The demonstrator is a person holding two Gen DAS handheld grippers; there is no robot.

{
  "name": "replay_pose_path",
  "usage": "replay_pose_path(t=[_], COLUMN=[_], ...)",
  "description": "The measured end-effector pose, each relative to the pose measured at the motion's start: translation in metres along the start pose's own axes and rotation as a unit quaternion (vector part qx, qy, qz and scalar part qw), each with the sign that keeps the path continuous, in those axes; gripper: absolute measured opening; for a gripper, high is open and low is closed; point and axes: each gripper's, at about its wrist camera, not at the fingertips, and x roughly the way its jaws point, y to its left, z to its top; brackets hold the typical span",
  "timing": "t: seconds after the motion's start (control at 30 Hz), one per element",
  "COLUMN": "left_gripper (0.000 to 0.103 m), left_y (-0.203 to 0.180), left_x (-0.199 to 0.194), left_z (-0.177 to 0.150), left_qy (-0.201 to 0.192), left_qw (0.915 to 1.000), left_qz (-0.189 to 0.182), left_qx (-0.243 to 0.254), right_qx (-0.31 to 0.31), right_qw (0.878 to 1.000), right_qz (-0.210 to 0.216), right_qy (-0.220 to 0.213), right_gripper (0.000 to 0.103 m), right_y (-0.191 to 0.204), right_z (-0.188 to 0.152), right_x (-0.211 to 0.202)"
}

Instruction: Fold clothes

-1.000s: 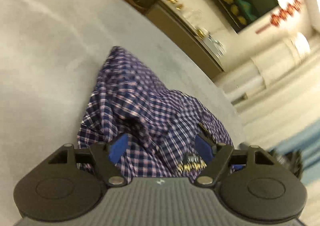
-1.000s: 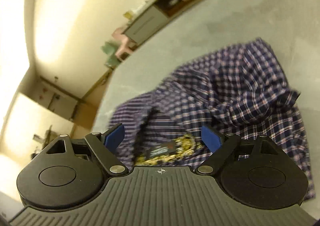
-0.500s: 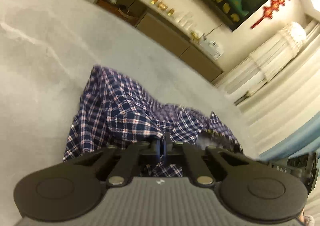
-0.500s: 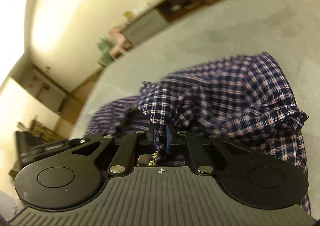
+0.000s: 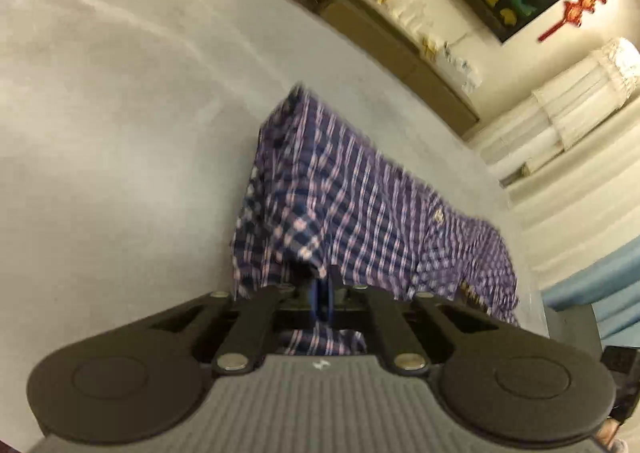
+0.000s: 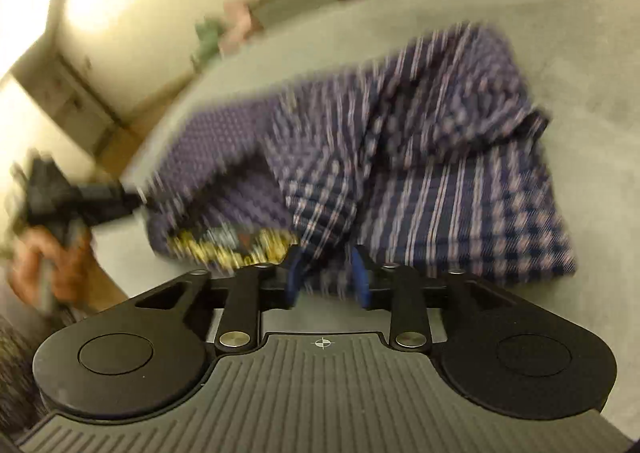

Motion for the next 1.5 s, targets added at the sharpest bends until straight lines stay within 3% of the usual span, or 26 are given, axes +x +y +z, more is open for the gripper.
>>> replay_pose_path(t=[0.1,0.17,0.23,0.3,0.33,0.37,0.4,0.5,0.63,0.77,0.83,0.87,0.9,0.97,1.0,1.1,1.17,1.27,1.33,1.37,1.4,1.5], left_gripper=[0.018,0.033,0.041,0.040,0.031,0.006,0.003,0.002,0.002,0.002,0.003,0.003,0.003,0.012,0.014,0.016,0.016,0.016,0.016,0.016,0.017,0.023], left_y=[-0.008,-0.010,-0.013,-0.018,-0.018,-0.018,-0.015,-0.002,0.003,0.003,0.005,0.008,0.008,0.009,0.009,0.009,0.007,0.003,0.001,0.001,0.001,0.006], left_x=[-0.005,0.000,0.007,0.017,0.019,0.020,0.021,0.019,0.017,0.022,0.021,0.020,0.019,0.016,0.015,0.014,0.016,0.018,0.019,0.018,0.018,0.013], left_z=[0.003,0.005,0.003,0.004,0.003,0.002,0.002,0.005,0.002,0.000,0.001,0.003,0.004,0.005,0.005,0.006,0.006,0.006,0.005,0.005,0.005,0.006], left_qy=[-0.028,-0.026,-0.024,-0.026,-0.028,-0.030,-0.030,-0.029,-0.020,-0.004,-0.005,-0.005,-0.005,-0.006,-0.008,-0.014,-0.013,-0.013,-0.012,-0.014,-0.015,-0.018], left_qw=[0.9995,0.9995,0.9996,0.9993,0.9990,0.9987,0.9988,0.9992,0.9995,0.9994,0.9996,0.9997,0.9998,0.9999,0.9998,0.9997,0.9997,0.9996,0.9996,0.9995,0.9995,0.9995], left_qz=[-0.012,-0.017,-0.013,-0.003,0.002,0.006,0.013,0.021,0.009,0.014,0.013,0.010,0.004,-0.010,-0.015,-0.020,-0.020,-0.021,-0.022,-0.023,-0.024,-0.027], left_qx=[0.003,0.005,0.010,0.029,0.035,0.041,0.036,0.015,0.021,0.032,0.026,0.023,0.019,0.010,0.006,0.002,0.004,0.010,0.016,0.016,0.015,0.005], right_qx=[0.075,0.118,0.129,0.123,0.119,0.113,0.108,0.114,0.176,0.165,0.169,0.170,0.168,0.151,0.123,0.028,-0.026,-0.087,-0.119,-0.124,-0.119,-0.096], right_qw=[0.995,0.989,0.984,0.983,0.984,0.985,0.986,0.984,0.968,0.962,0.960,0.958,0.956,0.956,0.962,0.987,0.994,0.995,0.990,0.987,0.986,0.987], right_qz=[-0.001,-0.039,-0.094,-0.120,-0.123,-0.123,-0.122,-0.125,-0.147,-0.192,-0.202,-0.204,-0.206,-0.200,-0.182,-0.091,-0.040,-0.032,-0.078,-0.101,-0.114,-0.124], right_qy=[-0.062,-0.081,-0.077,-0.060,-0.051,-0.043,-0.035,-0.058,-0.101,-0.099,-0.093,-0.103,-0.121,-0.154,-0.162,-0.131,-0.095,-0.036,-0.003,0.003,-0.002,-0.036], right_gripper=[0.054,0.055,0.056,0.055,0.050,0.028,0.005,0.001,0.000,0.000,0.006,0.025,0.033,0.036,0.048,0.055,0.058,0.063,0.054,0.023,0.006,0.004], right_y=[-0.026,-0.047,-0.058,-0.063,-0.064,-0.063,-0.063,-0.062,-0.084,-0.085,-0.084,-0.082,-0.079,-0.068,-0.055,-0.011,0.017,0.045,0.050,0.049,0.046,0.039], right_z=[0.013,0.027,0.044,0.055,0.058,0.058,0.059,0.057,0.045,0.046,0.045,0.043,0.040,0.037,0.036,0.025,0.011,-0.007,-0.014,-0.014,-0.011,0.003], right_x=[-0.023,-0.025,-0.014,0.002,0.009,0.015,0.020,0.012,-0.020,-0.017,-0.016,-0.018,-0.021,-0.026,-0.027,-0.012,0.006,0.040,0.062,0.068,0.066,0.048])
